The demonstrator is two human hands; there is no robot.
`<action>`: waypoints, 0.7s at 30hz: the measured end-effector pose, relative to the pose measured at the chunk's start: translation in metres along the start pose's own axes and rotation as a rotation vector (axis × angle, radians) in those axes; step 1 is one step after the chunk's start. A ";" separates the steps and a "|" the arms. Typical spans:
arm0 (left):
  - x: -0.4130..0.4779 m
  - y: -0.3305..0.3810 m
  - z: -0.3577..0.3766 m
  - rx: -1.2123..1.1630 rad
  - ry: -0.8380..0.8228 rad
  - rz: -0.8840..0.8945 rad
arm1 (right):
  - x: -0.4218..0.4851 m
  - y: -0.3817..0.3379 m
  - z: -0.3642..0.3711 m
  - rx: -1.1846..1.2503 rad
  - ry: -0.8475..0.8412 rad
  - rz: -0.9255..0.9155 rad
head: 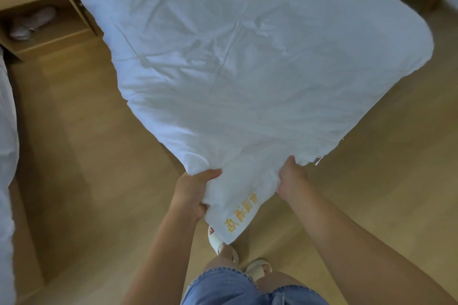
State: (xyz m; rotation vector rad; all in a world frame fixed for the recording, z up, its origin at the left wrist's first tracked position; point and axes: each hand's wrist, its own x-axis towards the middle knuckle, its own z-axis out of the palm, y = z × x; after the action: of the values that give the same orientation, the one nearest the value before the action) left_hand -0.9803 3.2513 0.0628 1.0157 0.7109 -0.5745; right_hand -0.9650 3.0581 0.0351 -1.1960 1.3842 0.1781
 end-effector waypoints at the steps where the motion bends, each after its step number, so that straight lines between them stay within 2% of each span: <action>1: 0.001 0.000 0.000 0.015 0.022 0.013 | -0.002 0.002 -0.003 -0.004 -0.006 -0.010; 2: 0.001 -0.001 0.001 0.026 0.043 0.021 | -0.004 0.005 -0.007 -0.022 -0.017 -0.021; 5: 0.001 -0.004 0.003 0.072 0.089 0.012 | -0.018 0.011 -0.025 0.130 -0.067 0.006; 8: -0.001 -0.013 0.005 0.116 0.116 -0.020 | -0.024 0.043 -0.052 0.078 -0.003 0.020; 13: -0.011 -0.025 -0.004 0.092 0.122 -0.048 | -0.021 0.084 -0.071 0.318 -0.065 0.374; 15: -0.011 -0.025 -0.014 0.090 0.122 -0.041 | -0.026 0.077 -0.058 0.339 -0.143 0.434; 18: -0.013 -0.033 -0.018 0.112 0.098 -0.060 | -0.055 0.067 -0.026 0.216 -0.458 0.513; 20: -0.013 -0.039 -0.016 0.120 0.090 -0.070 | -0.074 0.066 -0.005 0.084 -0.567 0.466; 21: -0.011 -0.041 -0.016 0.128 0.092 -0.060 | -0.081 0.067 0.002 0.025 -0.551 0.401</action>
State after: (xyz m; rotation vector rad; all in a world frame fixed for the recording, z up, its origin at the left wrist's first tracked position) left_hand -1.0215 3.2499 0.0430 1.1482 0.7964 -0.6349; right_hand -1.0333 3.1328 0.0634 -0.7534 1.1099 0.7157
